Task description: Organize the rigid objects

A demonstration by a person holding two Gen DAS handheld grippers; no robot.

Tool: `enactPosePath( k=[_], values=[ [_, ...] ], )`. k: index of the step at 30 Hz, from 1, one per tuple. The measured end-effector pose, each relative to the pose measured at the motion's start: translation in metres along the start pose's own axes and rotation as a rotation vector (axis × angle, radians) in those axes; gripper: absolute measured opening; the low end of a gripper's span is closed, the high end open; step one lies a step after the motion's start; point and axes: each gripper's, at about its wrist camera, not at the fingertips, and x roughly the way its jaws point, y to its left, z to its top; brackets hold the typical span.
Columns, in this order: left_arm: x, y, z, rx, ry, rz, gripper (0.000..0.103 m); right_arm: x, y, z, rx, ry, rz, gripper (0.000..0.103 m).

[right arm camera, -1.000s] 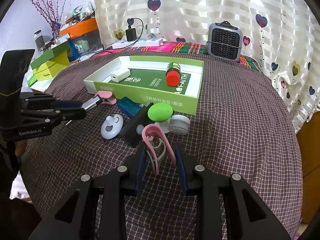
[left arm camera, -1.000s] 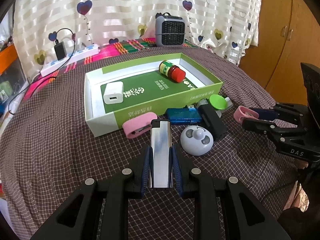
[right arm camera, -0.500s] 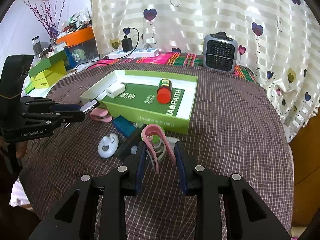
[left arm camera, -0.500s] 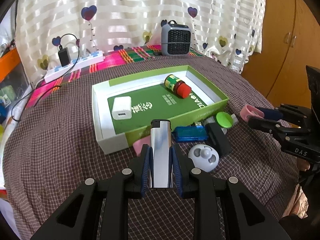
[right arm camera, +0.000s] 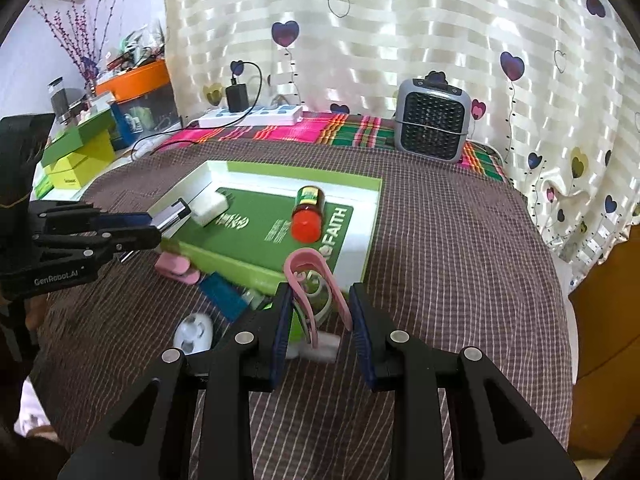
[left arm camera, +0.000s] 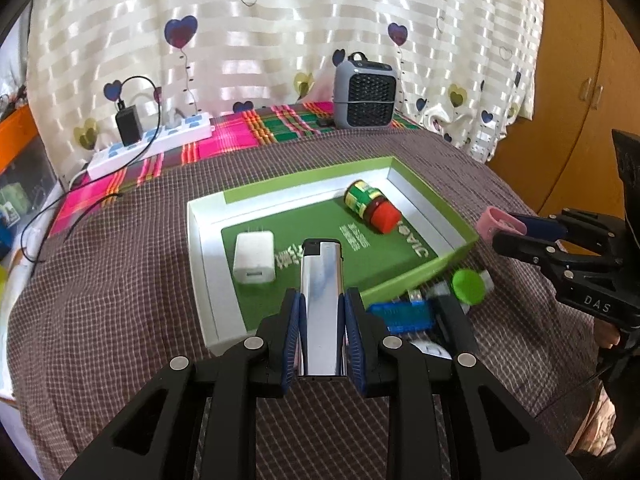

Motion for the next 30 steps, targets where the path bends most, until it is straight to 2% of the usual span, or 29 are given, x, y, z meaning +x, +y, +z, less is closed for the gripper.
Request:
enactPosePath(
  k=[16, 30],
  values=[
    [0.04, 0.006, 0.021, -0.042, 0.034, -0.002, 0.022, 0.045, -0.015, 0.046, 0.022, 0.042, -0.064, 0.03],
    [0.065, 0.007, 0.026, -0.052, 0.068, 0.005, 0.022, 0.086, -0.011, 0.063, 0.021, 0.121, -0.106, 0.03]
  ],
)
